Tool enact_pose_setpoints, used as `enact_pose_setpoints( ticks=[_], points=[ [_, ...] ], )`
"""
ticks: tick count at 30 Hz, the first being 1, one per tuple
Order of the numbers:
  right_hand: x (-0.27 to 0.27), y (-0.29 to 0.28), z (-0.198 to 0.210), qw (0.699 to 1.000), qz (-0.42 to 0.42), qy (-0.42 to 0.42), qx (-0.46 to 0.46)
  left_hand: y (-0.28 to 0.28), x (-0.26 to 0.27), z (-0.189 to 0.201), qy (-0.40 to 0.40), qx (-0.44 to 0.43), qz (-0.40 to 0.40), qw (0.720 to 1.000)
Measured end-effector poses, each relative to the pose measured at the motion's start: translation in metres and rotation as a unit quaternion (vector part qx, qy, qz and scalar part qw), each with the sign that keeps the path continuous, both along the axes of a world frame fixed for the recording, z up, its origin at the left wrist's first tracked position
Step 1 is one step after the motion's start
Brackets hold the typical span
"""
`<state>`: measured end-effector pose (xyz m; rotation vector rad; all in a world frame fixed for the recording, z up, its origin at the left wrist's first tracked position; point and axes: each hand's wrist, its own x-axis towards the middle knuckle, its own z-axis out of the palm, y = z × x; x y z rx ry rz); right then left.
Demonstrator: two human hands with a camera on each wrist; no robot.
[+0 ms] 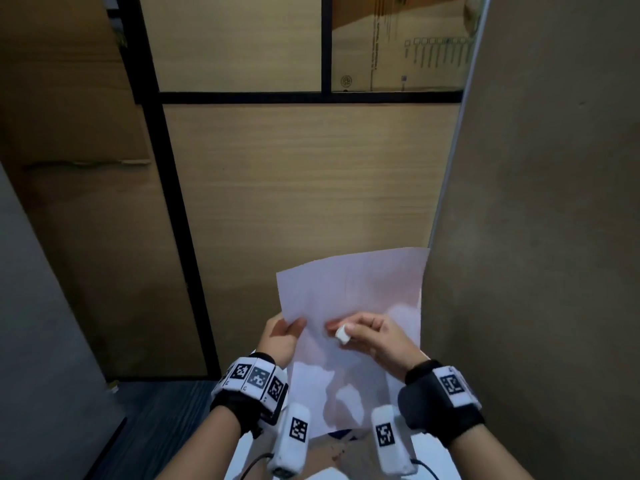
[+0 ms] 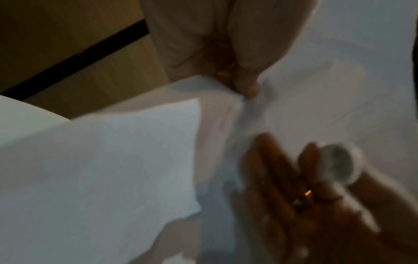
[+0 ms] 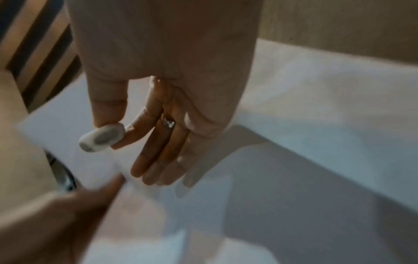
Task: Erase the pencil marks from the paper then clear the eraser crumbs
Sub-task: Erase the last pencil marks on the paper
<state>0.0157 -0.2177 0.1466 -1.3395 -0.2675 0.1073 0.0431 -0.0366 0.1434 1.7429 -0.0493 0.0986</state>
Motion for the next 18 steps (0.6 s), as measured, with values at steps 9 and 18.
enact_pose_setpoints(
  ticks=[9,18],
  points=[
    [-0.006,0.004,-0.035,0.965,0.029,0.016,-0.259,0.004,0.005,0.006,-0.002,0.013,-0.015,1.0],
    [-0.003,0.005,-0.019,0.997,0.009,0.044,-0.061,0.002,-0.001,-0.001,0.023,-0.057,-0.051,0.997]
  ],
)
